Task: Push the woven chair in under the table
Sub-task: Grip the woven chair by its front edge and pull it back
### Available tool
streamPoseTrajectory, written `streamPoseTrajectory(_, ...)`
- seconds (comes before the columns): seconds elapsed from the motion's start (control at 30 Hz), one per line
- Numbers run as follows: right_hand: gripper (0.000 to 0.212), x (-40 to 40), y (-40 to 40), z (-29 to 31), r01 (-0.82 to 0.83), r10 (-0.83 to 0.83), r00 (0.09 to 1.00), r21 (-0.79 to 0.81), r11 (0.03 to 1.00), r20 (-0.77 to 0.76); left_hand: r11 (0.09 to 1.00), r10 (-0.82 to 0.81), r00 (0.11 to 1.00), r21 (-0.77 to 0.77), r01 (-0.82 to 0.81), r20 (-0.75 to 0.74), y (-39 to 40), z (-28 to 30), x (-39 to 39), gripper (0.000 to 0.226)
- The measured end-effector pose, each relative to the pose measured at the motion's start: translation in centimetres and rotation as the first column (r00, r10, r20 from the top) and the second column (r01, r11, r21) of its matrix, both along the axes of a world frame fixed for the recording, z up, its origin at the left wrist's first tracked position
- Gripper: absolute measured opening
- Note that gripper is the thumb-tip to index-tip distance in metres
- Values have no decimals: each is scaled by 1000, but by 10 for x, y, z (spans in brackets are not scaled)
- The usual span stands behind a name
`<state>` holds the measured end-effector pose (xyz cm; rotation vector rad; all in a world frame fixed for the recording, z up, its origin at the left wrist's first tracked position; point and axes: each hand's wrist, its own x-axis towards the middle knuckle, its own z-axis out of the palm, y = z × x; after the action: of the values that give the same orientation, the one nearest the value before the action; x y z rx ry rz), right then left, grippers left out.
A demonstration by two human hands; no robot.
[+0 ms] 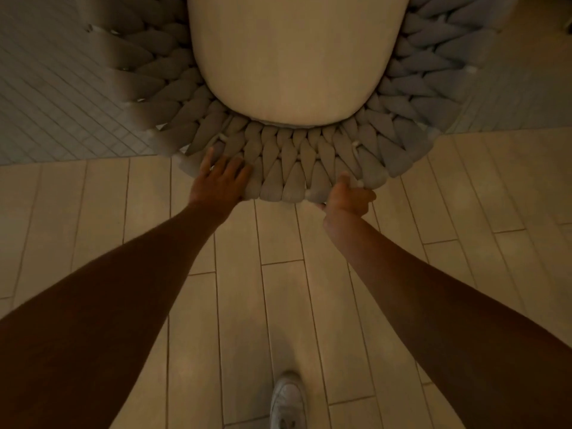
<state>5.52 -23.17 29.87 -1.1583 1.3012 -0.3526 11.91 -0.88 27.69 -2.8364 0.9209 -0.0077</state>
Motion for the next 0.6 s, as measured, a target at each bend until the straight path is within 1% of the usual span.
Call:
streamPoseTrajectory(0.07,58,5,-4,10,-6,7,999,-37,999,32,999,-44,999,2,44,18,0,14,12,71)
streamPoseTrajectory(0.13,49,8,-6,17,-24,34,992,-86,996,123,998,-68,997,16,67,33,-2,27,25,69)
streamPoseTrajectory(0.17,43,7,-5,21,-41,66,983,-145,989,170,997,-72,997,23,72,28,-3,33,31,68)
streamPoseTrajectory(0.2,40,5,-4,26,-69,119,977,-266,961,177,997,-74,997,29,74,16,-5,40,37,67)
streamPoseTrajectory(0.23,41,1,-3,29,-114,185,975,-449,886,119,996,-78,997,35,78,5,-6,46,41,67)
streamPoseTrajectory(0.27,48,-4,-2,33,-172,238,971,-641,749,18,996,-77,997,46,77,-4,-8,52,46,68)
streamPoseTrajectory(0.3,59,-5,-4,39,-239,285,955,-791,563,-85,996,-75,997,53,76,-8,-11,60,51,68)
streamPoseTrajectory(0.33,71,-5,-7,45,-327,353,915,-872,364,-196,996,-69,997,61,70,-17,-13,66,55,69)
streamPoseTrajectory(0.37,84,-2,-11,51,-435,436,838,-884,169,-329,995,-64,998,71,66,-30,-15,71,58,70)
streamPoseTrajectory(0.4,94,5,-17,57,-540,499,726,-841,-12,-473,994,-60,997,84,64,-46,-17,77,62,70)
streamPoseTrajectory(0.43,101,13,-22,62,-624,521,604,-765,-161,-603,993,-61,997,95,65,-46,-18,81,64,71)
streamPoseTrajectory(0.47,105,26,-29,69,-683,507,498,-678,-271,-704,992,-65,997,105,69,-38,-21,85,68,71)
streamPoseTrajectory(0.5,106,37,-33,74,-733,471,404,-585,-346,-784,991,-72,997,111,75,-31,-21,87,71,71)
streamPoseTrajectory(0.53,105,51,-38,81,-772,429,323,-497,-397,-844,990,-68,997,121,71,-34,-21,91,76,70)
streamPoseTrajectory(0.57,101,61,-42,84,-793,393,267,-432,-429,-880,990,-68,997,125,72,-32,-22,93,78,69)
streamPoseTrajectory(0.6,94,68,-46,88,-802,368,233,-392,-450,-900,989,-66,997,131,69,-28,-23,96,81,69)
